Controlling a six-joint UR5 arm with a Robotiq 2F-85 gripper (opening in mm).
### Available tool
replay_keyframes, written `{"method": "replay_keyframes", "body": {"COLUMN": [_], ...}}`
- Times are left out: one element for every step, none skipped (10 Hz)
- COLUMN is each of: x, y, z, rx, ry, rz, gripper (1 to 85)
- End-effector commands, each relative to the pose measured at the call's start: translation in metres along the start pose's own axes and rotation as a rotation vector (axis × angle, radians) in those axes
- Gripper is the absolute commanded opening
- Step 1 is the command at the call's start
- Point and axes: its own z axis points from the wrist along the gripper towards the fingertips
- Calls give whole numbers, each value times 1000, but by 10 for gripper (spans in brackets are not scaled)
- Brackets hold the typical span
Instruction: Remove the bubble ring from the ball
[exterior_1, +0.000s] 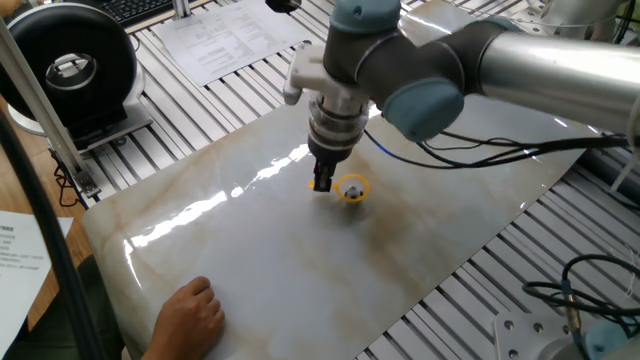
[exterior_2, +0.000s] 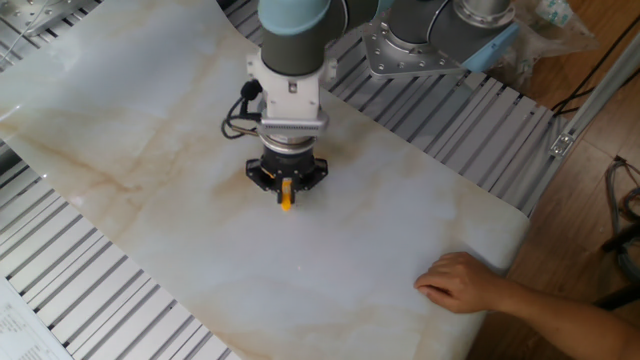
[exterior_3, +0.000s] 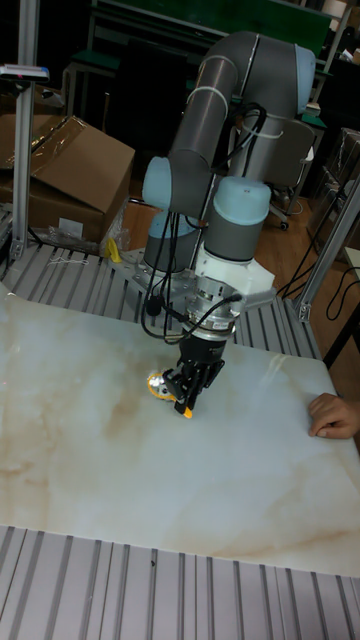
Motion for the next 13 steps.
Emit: {"method": "replay_keyframes", "body": {"x": [-1, -4, -5, -3, -1, 2, 6, 10, 11, 12, 13, 16, 25], "y": [-7, -19, -38, -58, -82, -96, -100, -98, -94, -91, -90, -87, -89], "z": [-38, -47, -56, -62, -61, -55, -47, -41, -34, -29, -26, -23, -17], "rx": [-18, -13, 6, 26, 61, 70, 66, 59, 34, 24, 16, 8, 25], "ry": [31, 28, 18, 14, -12, -29, -39, -40, -46, -42, -41, -34, -14], "rz": [39, 81, 147, 215, 298, 372, 439, 485, 548, 590, 610, 595, 560], "gripper": [13, 13, 13, 13, 13, 13, 13, 13, 13, 13, 13, 13, 33]}}
